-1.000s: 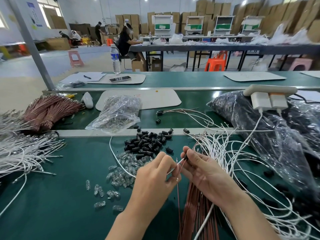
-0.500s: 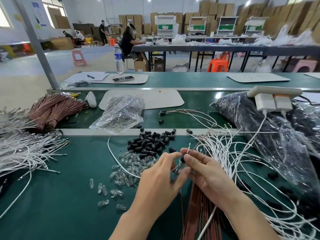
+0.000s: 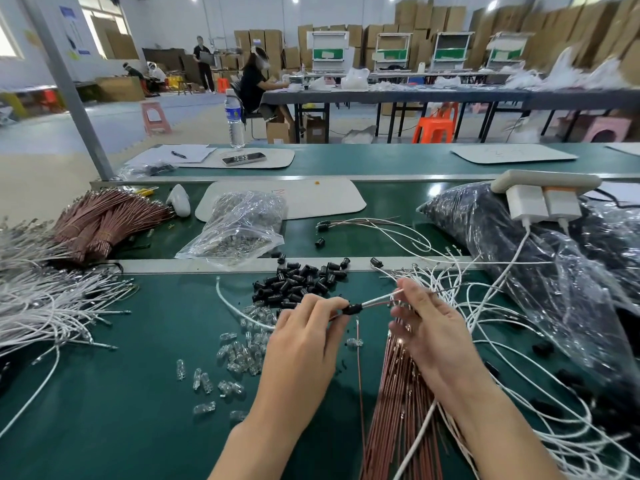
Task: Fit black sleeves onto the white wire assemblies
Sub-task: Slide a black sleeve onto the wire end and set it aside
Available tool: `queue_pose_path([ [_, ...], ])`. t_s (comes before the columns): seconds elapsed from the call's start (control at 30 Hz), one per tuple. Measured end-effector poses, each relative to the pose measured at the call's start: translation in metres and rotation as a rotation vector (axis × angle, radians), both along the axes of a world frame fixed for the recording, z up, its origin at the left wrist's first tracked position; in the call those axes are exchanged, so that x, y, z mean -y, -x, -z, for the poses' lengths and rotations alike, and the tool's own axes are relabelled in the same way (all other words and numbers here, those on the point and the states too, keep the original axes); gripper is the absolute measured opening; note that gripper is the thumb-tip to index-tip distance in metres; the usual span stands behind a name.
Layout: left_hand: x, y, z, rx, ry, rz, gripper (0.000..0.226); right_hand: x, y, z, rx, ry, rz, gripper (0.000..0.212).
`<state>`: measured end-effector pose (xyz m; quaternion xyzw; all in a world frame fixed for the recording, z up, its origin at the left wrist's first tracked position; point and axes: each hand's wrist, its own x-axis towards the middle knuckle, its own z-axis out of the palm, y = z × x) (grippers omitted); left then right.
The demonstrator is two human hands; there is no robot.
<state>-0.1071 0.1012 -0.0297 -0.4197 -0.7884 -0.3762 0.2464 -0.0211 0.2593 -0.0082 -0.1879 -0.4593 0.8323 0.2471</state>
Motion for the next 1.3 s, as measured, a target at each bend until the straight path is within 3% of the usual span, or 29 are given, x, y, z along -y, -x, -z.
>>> queue_pose_path([
  [0.17,0.007,0.012,-0.003,-0.146,-0.103,-0.065,0.018,-0.018,-0.012,-0.007,-0.127,0.175,0.093,0.015],
  [0.37,0.024,0.028,-0.008,-0.132,-0.226,-0.185,0.019,-0.037,-0.026,-0.007,-0.251,0.351,0.267,0.02],
  [0.53,0.033,0.038,-0.008,-0.113,-0.221,-0.295,0.016,-0.051,-0.032,-0.005,-0.323,0.399,0.38,0.023],
  [0.77,0.036,0.041,-0.004,0.064,-0.207,-0.344,0.019,-0.065,-0.034,-0.003,-0.435,0.468,0.466,0.021],
  [0.9,0.027,0.032,-0.012,0.374,-0.42,-0.188,0.017,-0.057,-0.034,-0.005,-0.487,0.492,0.322,0.024],
  [1.0,0.018,0.021,-0.017,0.578,-0.557,-0.063,0.015,-0.033,-0.023,-0.008,-0.264,0.247,-0.005,0.025],
  [1.1,0.009,0.008,-0.016,0.652,-0.521,0.079,0.017,0.0,-0.007,-0.011,-0.022,-0.109,-0.238,0.033],
  [1.17,0.003,-0.001,-0.013,0.65,-0.371,0.175,0.021,0.013,-0.001,-0.006,0.035,-0.246,-0.222,0.039],
  [1.3,-0.005,-0.009,-0.008,0.618,-0.221,0.196,0.016,0.018,0.002,-0.002,0.017,-0.357,-0.077,0.02],
])
